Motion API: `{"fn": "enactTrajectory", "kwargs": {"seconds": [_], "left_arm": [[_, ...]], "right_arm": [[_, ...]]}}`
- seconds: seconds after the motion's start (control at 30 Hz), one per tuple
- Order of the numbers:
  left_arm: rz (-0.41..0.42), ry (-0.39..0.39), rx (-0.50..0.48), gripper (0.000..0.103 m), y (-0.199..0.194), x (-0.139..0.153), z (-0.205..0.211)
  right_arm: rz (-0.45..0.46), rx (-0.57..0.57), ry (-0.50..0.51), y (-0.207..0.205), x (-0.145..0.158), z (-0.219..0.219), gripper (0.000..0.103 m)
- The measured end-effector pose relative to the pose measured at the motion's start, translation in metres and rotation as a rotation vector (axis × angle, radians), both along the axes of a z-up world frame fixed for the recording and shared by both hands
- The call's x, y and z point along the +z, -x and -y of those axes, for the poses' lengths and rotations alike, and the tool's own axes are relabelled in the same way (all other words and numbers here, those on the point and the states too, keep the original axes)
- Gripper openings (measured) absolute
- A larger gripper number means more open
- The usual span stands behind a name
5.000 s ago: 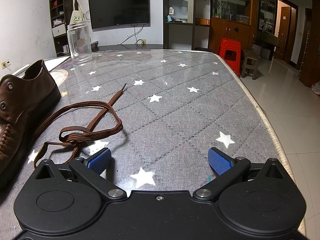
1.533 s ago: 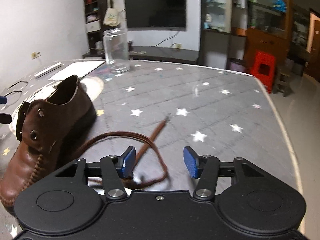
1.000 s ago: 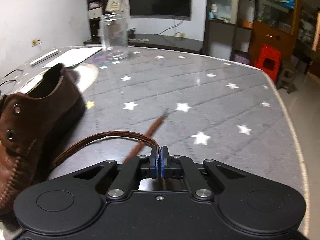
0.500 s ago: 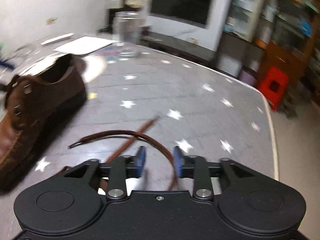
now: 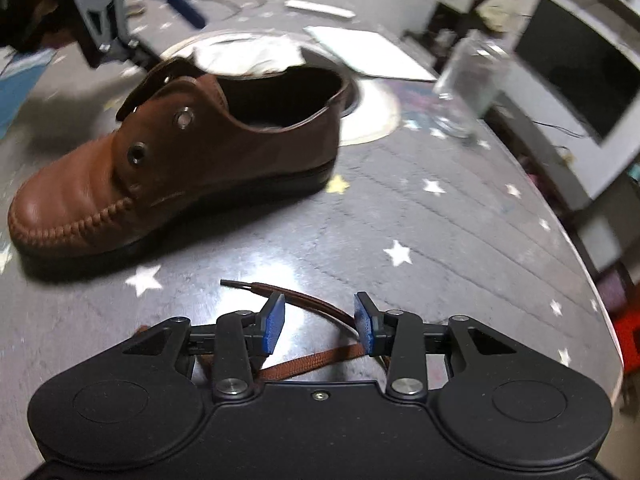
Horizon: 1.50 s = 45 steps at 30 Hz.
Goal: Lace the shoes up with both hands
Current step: 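Lift the lace with the right tool while the left tool grips the shoe, then push the lace tip into an eyelet with the right tool while left holds shoe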
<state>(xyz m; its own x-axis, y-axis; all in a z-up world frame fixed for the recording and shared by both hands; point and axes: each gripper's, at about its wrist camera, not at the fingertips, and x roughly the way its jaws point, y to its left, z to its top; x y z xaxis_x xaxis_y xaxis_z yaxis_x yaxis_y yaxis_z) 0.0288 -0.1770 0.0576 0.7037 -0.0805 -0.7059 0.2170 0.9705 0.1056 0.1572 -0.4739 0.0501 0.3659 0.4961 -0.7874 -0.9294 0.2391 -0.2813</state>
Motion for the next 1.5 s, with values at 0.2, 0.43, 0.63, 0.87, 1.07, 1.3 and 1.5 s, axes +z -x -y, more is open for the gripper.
{"fn": "enactTrajectory", "kwargs": {"seconds": [0.2,0.43,0.63,0.87,1.07,1.3,1.5], "left_arm": [[-0.025,-0.007,-0.003,0.102,-0.004,-0.004,0.002],[-0.035,-0.019,0.012,0.102,-0.005,-0.004,-0.001],[0.006,-0.007,-0.042,0.102,0.006,0.007,0.007],[0.084,-0.025,-0.240,0.085,0.031,0.027,0.035],[0.144,-0.058,-0.456,0.054,0.049,0.040,0.068],[0.127,-0.131,-0.585,0.018,0.042,0.031,0.083],[0.118,-0.192,-0.652,0.015,0.034,0.022,0.086]], "right_arm": [[-0.083,0.061,-0.001,-0.008,0.001,-0.001,0.042],[-0.125,0.014,-0.018,-0.002,0.001,0.003,0.037],[-0.162,-0.026,-0.032,0.004,0.002,0.006,0.003],[-0.042,-0.150,-0.109,0.048,0.016,0.018,0.002],[0.032,-0.221,-0.165,0.085,0.040,0.027,0.002],[0.077,-0.217,-0.178,0.116,0.053,0.020,0.002],[0.086,-0.193,-0.155,0.128,0.053,0.010,0.002]]}}
